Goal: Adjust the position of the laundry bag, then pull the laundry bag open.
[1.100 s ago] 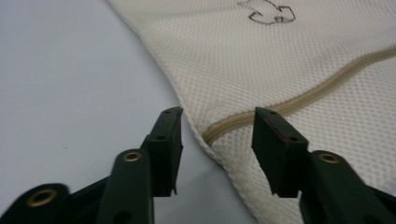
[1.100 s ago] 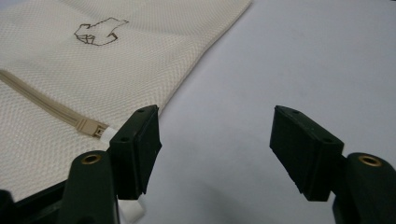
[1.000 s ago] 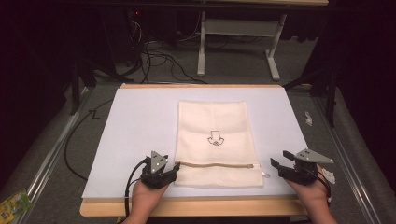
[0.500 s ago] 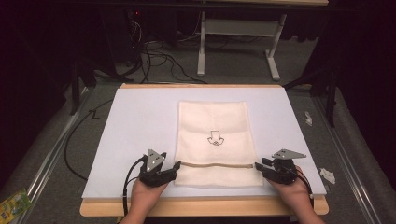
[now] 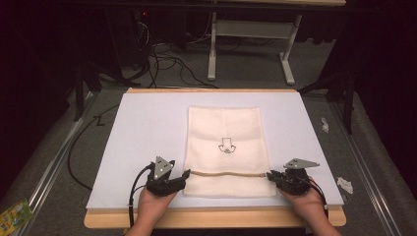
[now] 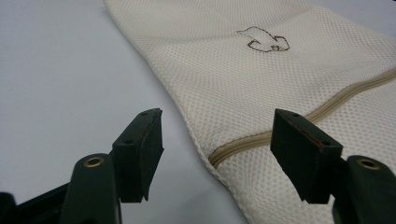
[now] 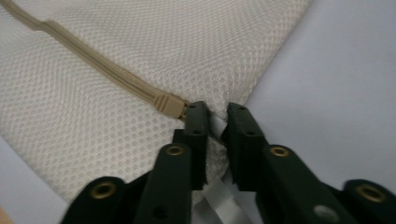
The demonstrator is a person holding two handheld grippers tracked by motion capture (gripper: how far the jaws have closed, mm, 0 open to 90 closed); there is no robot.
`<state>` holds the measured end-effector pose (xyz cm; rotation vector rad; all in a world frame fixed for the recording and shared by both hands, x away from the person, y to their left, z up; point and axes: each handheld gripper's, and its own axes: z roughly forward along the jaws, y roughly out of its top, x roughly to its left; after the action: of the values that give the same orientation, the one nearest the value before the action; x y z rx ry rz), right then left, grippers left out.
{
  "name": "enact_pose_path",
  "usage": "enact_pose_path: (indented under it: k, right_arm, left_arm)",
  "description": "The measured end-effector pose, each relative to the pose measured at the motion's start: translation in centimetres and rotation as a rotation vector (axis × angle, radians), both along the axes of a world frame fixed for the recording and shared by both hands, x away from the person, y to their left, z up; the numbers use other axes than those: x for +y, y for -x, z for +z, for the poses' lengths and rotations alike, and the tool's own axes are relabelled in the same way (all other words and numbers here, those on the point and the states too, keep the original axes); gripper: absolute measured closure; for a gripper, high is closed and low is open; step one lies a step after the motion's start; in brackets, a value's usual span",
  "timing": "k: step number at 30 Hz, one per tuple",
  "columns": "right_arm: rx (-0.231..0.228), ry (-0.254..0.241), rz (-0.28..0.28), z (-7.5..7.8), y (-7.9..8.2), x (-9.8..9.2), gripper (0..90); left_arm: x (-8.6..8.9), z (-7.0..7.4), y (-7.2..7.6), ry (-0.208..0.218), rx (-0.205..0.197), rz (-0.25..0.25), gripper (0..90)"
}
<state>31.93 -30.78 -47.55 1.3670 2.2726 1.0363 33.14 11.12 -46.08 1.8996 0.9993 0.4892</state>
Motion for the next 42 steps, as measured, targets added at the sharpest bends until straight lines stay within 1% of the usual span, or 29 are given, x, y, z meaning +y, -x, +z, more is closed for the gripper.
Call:
enact_pose_path:
  k: [1, 4, 5, 6, 9, 14, 16, 17, 18, 19, 20, 21, 22, 24, 25, 26, 27, 29, 32, 34, 37, 39, 40, 42]
  right_arm:
    - [-0.008, 0.035, 0.015, 0.2, 0.0, 0.3, 85.0]
    - [-0.012, 0.041, 0.019, 0.2, 0.1, 0.4, 85.1]
    - [-0.009, 0.041, 0.012, 0.3, 0.1, 0.4, 85.1]
    - [-0.017, 0.046, 0.018, 0.4, 0.1, 0.4, 85.1]
    - [-0.031, 0.041, 0.02, 0.7, 0.2, 0.3, 85.0]
    - [-0.044, 0.031, 0.024, 0.7, 0.2, 0.1, 84.7]
    - [-0.047, 0.029, 0.026, 0.9, 0.4, 0.1, 84.6]
    - [-0.058, 0.032, 0.031, 0.9, 0.4, 0.1, 84.6]
    - [-0.059, 0.031, 0.027, 1.0, 0.5, 0.1, 84.6]
    - [-0.067, 0.031, 0.029, 1.1, 0.5, 0.1, 84.6]
    - [-0.07, 0.03, 0.027, 1.2, 0.6, 0.1, 84.6]
    - [-0.08, 0.031, 0.028, 1.4, 0.7, 0.1, 84.6]
    - [-0.08, 0.031, 0.028, 1.4, 0.7, 0.1, 84.6]
    - [-0.088, 0.03, 0.029, 1.5, 0.8, 0.1, 84.6]
    - [-0.09, 0.029, 0.028, 1.6, 0.8, 0.2, 84.6]
    - [-0.096, 0.03, 0.03, 1.6, 0.9, 0.2, 84.6]
    - [-0.101, 0.032, 0.032, 1.7, 0.9, 0.1, 84.6]
    - [-0.108, 0.031, 0.035, 1.8, 1.0, 0.1, 84.6]
    - [-0.117, 0.026, 0.035, 2.0, 1.1, 0.1, 84.7]
    - [-0.124, 0.024, 0.036, 2.1, 1.0, 0.1, 84.6]
    - [-0.134, 0.019, 0.029, 2.3, 1.1, 0.1, 84.6]
    - [-0.146, 0.014, 0.024, 2.5, 1.0, 0.2, 84.7]
    - [-0.146, 0.014, 0.024, 2.5, 1.0, 0.2, 84.7]
    - [-0.157, 0.012, 0.023, 2.6, 1.0, 0.2, 84.7]
  left_arm:
    - [-0.1, 0.1, 0.1, 0.005, -0.001, -0.015, 34.7]
    - [-0.2, 0.2, 0.3, 0.0, -0.012, -0.021, 34.8]
    - [-0.2, 0.2, 0.3, 0.005, -0.013, -0.024, 34.9]
    - [-0.2, 0.3, 0.3, 0.008, -0.013, -0.026, 35.0]
    - [-0.3, 0.3, 0.3, 0.031, -0.014, -0.028, 34.3]
    - [-0.3, 0.2, 0.3, 0.025, -0.02, -0.022, 32.8]
    - [-0.5, 0.3, 0.2, 0.038, -0.012, -0.017, 30.1]
    - [-0.5, 0.3, 0.2, 0.042, -0.011, -0.02, 29.7]
    - [-0.6, 0.4, 0.2, 0.042, -0.014, -0.021, 29.8]
    - [-0.7, 0.5, 0.2, 0.031, -0.023, -0.018, 29.8]
    - [-0.8, 0.5, 0.2, 0.029, -0.026, -0.017, 29.8]
    - [-1.1, 0.5, 0.1, 0.034, -0.02, -0.032, 29.8]
    - [-1.1, 0.5, 0.1, 0.034, -0.02, -0.032, 29.8]
    - [-1.5, 0.6, 0.1, 0.02, -0.02, -0.038, 29.9]
    - [-1.9, 0.7, 0.0, 0.024, -0.016, -0.052, 30.0]
    - [-2.1, 0.8, 0.0, 0.02, -0.019, -0.055, 30.2]
    - [-2.5, 0.9, -0.1, 0.032, -0.016, -0.067, 30.9]
    - [-3.5, 1.1, -0.2, 0.04, -0.016, -0.087, 32.3]
    - [-5.1, 1.2, -0.3, 0.053, -0.003, -0.123, 34.0]
    - [-6.2, 1.1, -0.3, 0.044, 0.0, -0.148, 34.9]
    - [-7.7, 0.8, -0.6, 0.057, 0.014, -0.174, 35.7]
    - [-8.7, 0.7, -0.7, 0.055, 0.026, -0.194, 37.3]
    - [-9.3, 0.6, -0.8, 0.058, 0.031, -0.202, 37.3]
    - [-10.3, 0.6, -1.0, 0.08, 0.036, -0.209, 42.2]
